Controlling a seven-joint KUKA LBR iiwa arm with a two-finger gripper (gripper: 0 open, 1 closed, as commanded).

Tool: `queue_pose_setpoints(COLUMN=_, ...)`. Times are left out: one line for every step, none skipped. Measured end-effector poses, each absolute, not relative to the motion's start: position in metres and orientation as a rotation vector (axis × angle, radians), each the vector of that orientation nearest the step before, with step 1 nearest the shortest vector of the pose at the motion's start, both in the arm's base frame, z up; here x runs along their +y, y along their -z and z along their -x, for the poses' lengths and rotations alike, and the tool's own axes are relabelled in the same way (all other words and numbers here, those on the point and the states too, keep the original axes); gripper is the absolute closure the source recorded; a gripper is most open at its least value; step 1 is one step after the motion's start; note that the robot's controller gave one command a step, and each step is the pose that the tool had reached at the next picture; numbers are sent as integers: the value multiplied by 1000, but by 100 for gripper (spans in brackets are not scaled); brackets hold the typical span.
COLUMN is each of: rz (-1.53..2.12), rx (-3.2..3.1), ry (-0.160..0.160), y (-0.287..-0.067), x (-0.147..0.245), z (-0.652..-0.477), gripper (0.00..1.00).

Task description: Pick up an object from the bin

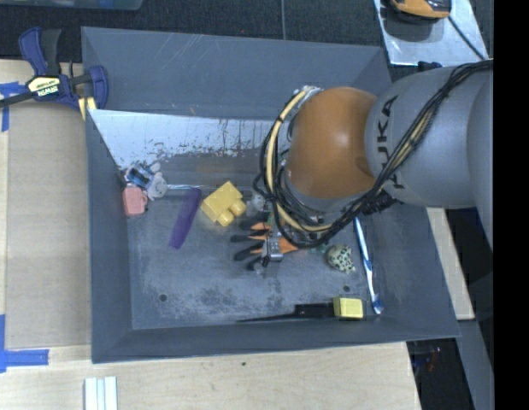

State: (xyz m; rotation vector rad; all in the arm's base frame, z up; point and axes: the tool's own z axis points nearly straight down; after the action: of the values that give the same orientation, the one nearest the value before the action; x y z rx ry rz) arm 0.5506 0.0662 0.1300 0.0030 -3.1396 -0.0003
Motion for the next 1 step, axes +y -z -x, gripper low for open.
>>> queue_pose_setpoints(rz=0, rx=-3145, ry=1, y=-132, x=66, z=-552, gripper=0)
